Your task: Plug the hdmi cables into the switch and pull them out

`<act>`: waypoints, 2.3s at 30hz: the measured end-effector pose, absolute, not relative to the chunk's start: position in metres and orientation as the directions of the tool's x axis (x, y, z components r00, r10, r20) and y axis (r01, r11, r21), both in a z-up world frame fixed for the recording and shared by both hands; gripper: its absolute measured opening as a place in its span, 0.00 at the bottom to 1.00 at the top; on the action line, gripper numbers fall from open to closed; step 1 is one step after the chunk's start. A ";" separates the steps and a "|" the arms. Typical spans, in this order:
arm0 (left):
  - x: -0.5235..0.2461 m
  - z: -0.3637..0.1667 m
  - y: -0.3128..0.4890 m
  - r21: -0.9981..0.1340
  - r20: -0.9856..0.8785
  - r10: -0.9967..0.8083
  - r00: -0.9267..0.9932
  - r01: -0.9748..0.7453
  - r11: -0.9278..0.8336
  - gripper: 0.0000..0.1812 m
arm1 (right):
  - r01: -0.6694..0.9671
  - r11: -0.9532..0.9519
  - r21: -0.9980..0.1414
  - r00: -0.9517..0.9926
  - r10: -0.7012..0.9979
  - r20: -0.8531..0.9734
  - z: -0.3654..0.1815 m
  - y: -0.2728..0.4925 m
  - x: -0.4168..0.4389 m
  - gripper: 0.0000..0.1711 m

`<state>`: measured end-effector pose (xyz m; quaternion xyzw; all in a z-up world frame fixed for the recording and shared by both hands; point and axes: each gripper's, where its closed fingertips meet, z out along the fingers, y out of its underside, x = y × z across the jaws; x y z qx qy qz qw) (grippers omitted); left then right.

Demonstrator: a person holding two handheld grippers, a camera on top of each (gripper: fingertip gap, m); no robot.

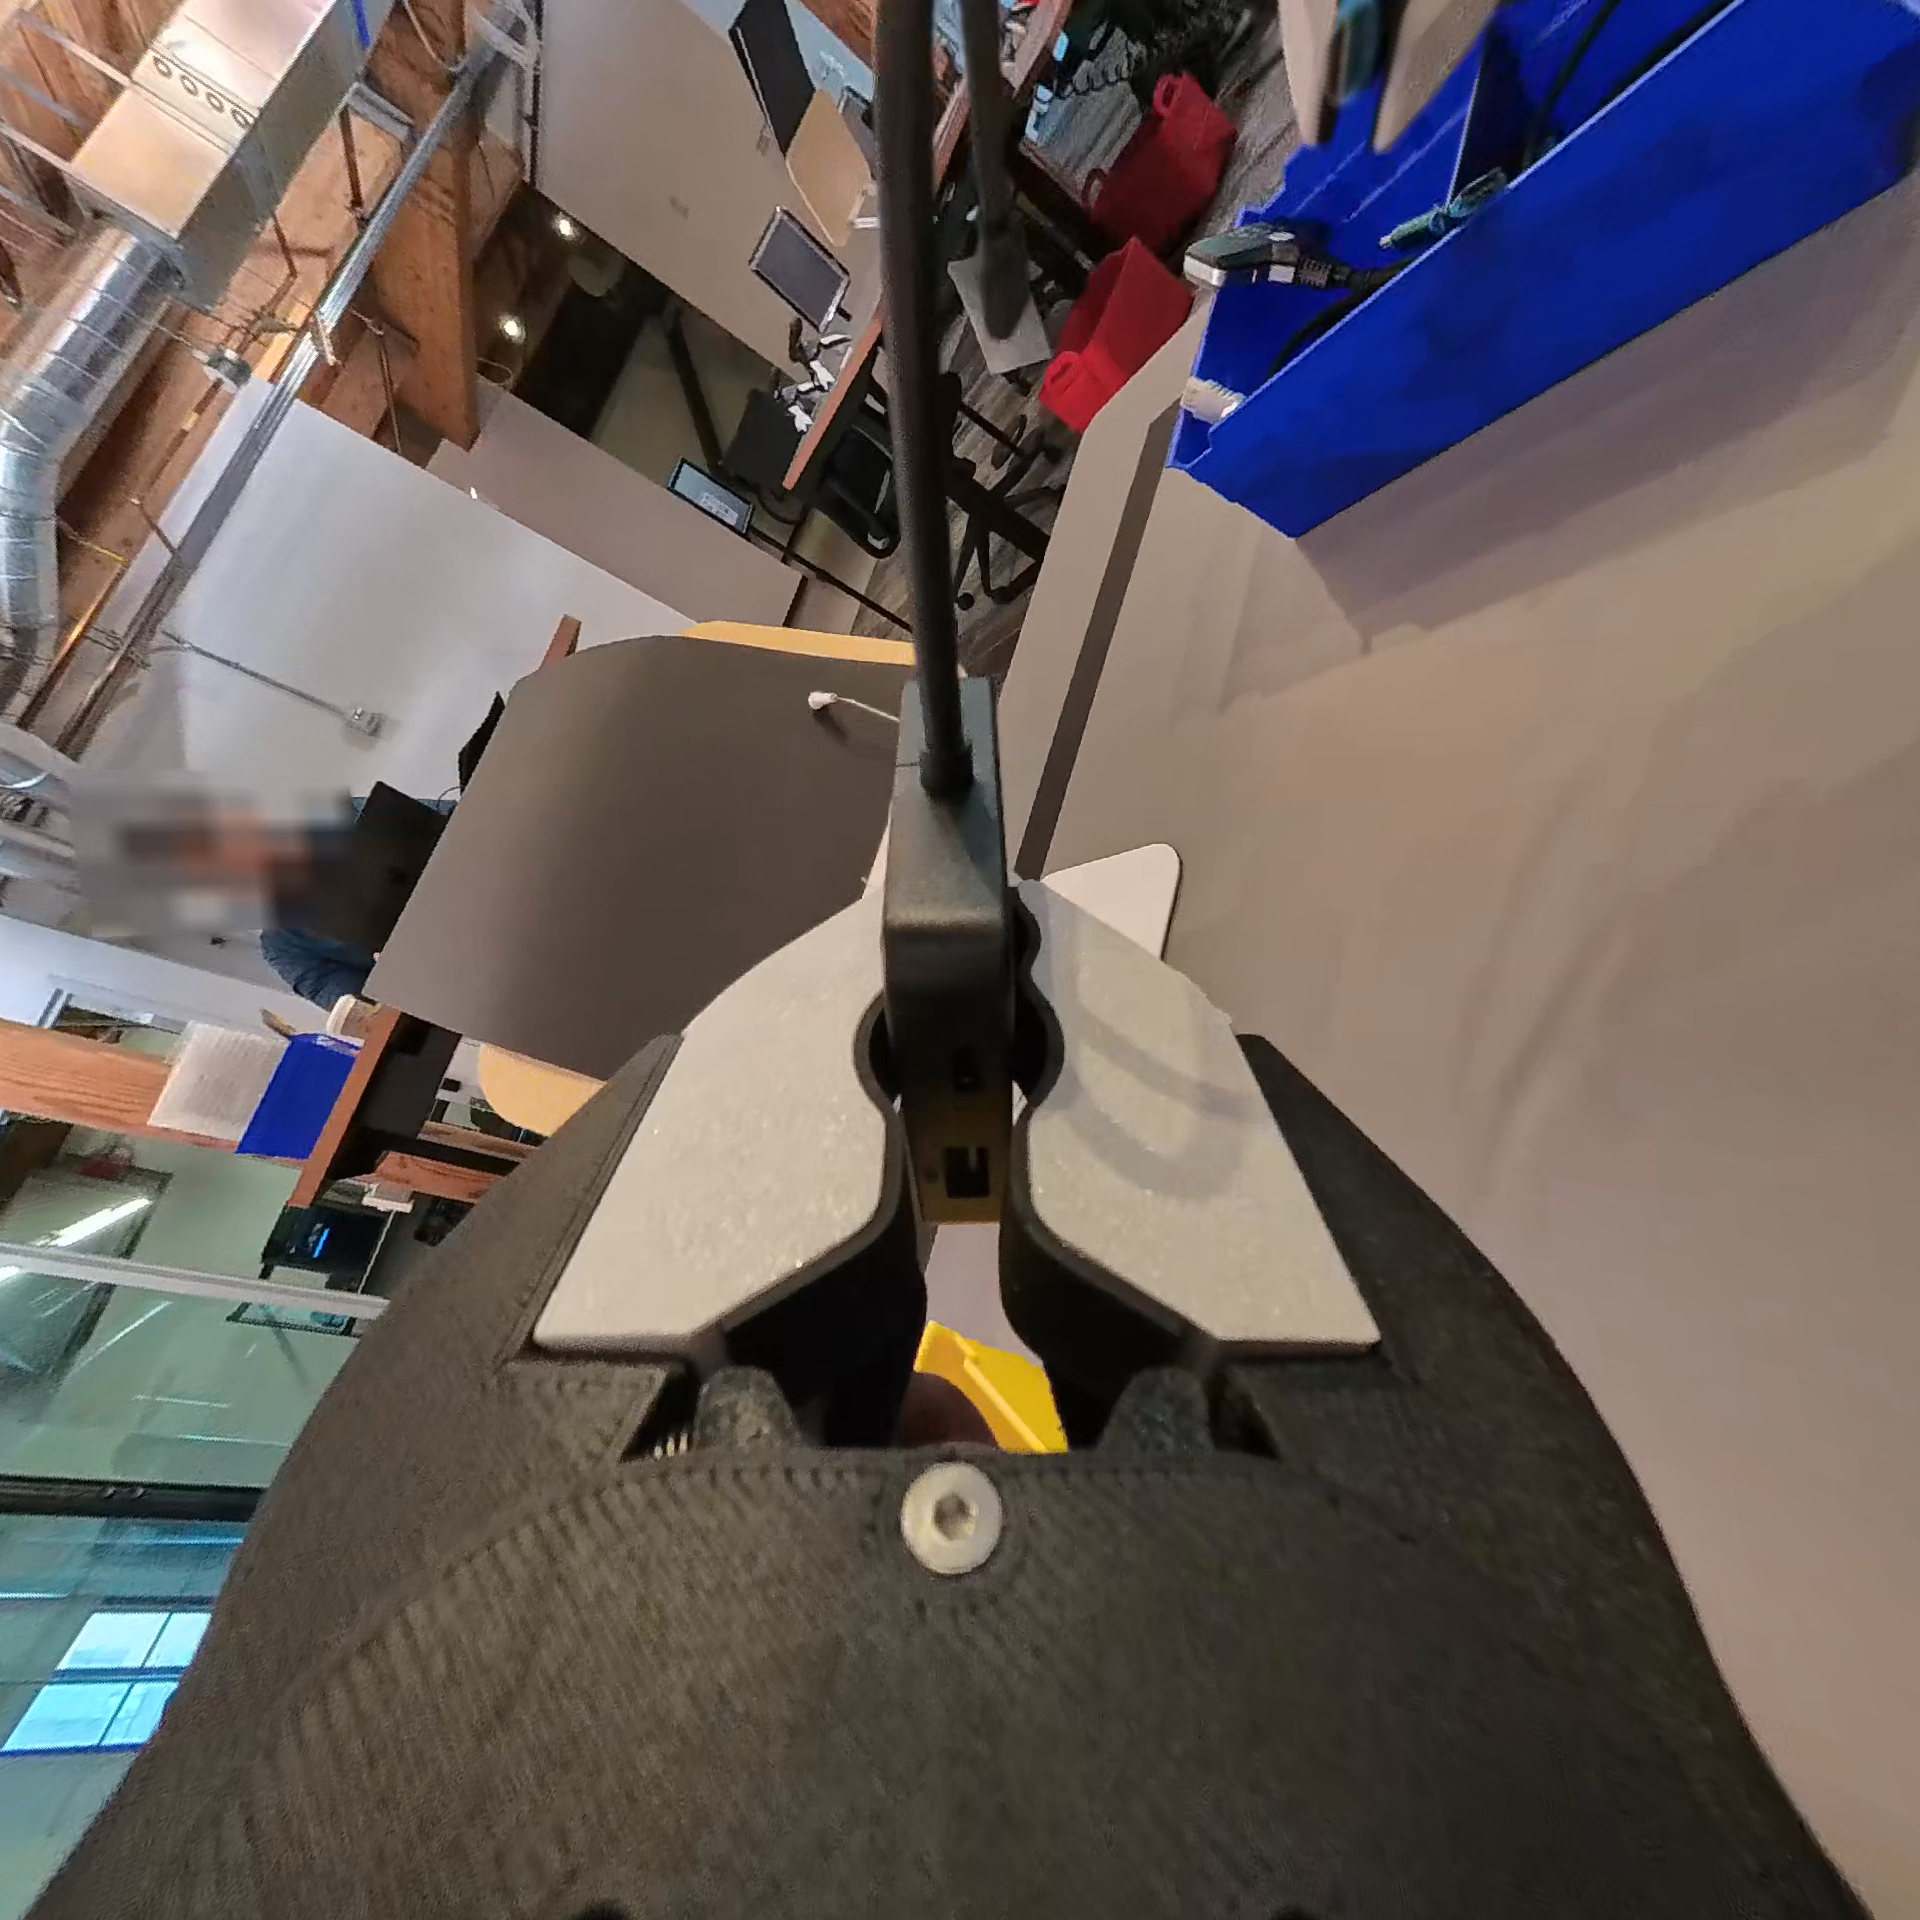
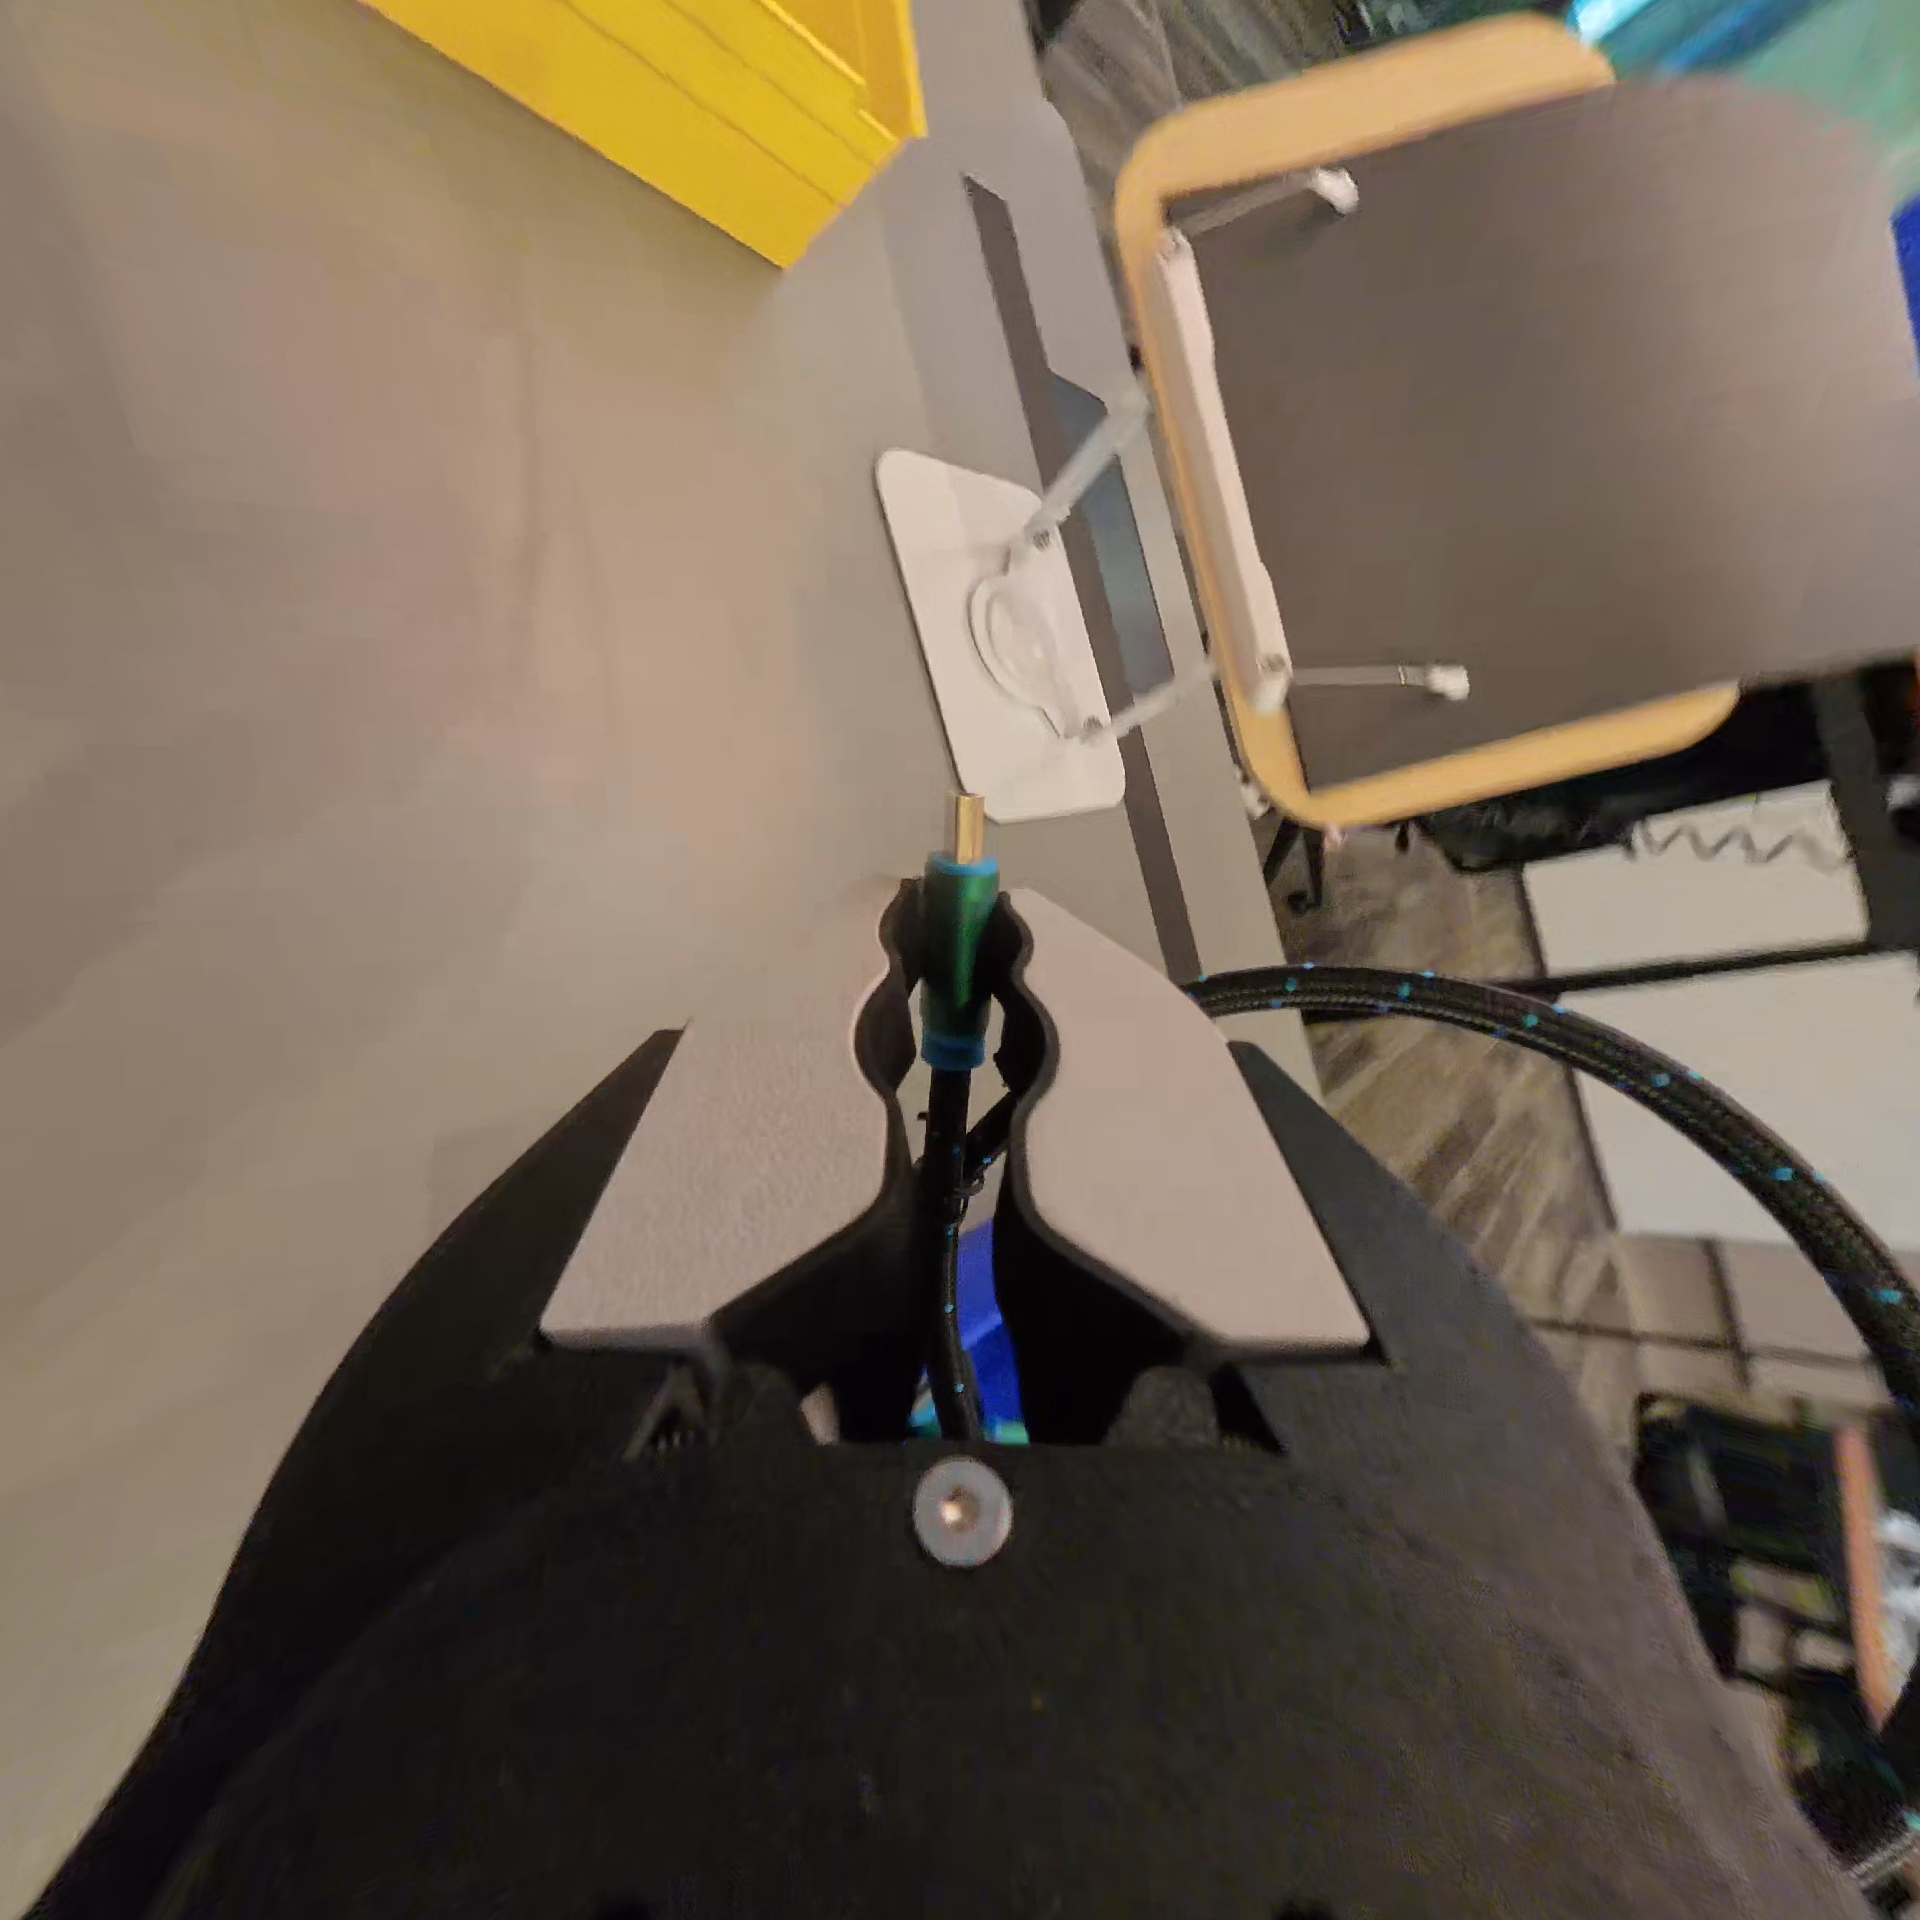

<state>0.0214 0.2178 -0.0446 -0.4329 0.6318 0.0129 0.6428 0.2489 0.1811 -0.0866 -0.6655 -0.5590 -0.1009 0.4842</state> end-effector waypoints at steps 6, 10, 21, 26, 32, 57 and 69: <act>0.023 -0.050 0.220 -0.530 -0.827 -0.530 0.190 -0.581 0.618 0.07 | 0.576 -0.214 -0.789 0.703 0.622 0.344 -0.086 0.185 0.330 0.06; 0.024 -0.055 0.223 -0.515 -0.833 -0.524 0.178 -0.594 0.617 0.07 | 0.284 -0.361 -0.888 0.838 0.544 0.047 -0.103 0.191 0.373 0.06; 0.025 -0.061 0.224 -0.515 -0.827 -0.537 0.166 -0.604 0.608 0.07 | 0.104 -0.668 -0.737 0.964 0.249 -0.090 -0.190 0.194 0.448 0.13; 0.027 -0.064 0.223 -0.521 -0.824 -0.543 0.164 -0.597 0.610 0.07 | 0.103 -0.719 -0.687 0.985 0.170 -0.030 -0.191 0.187 0.468 0.32; 0.038 -0.070 0.216 -0.520 -0.824 -0.547 0.148 -0.581 0.627 0.07 | 0.397 -0.488 -0.777 0.903 0.360 0.236 -0.112 0.186 0.408 0.34; 0.083 -0.088 0.148 -0.675 -0.688 -0.726 0.002 -0.371 0.638 0.08 | 0.453 0.611 -0.649 0.115 0.682 0.722 -0.065 0.129 0.059 0.11; 0.077 -0.075 0.163 -0.677 -0.707 -0.700 0.102 -0.383 0.628 0.13 | 0.531 0.483 -0.696 0.245 0.699 0.672 -0.040 0.138 0.114 0.08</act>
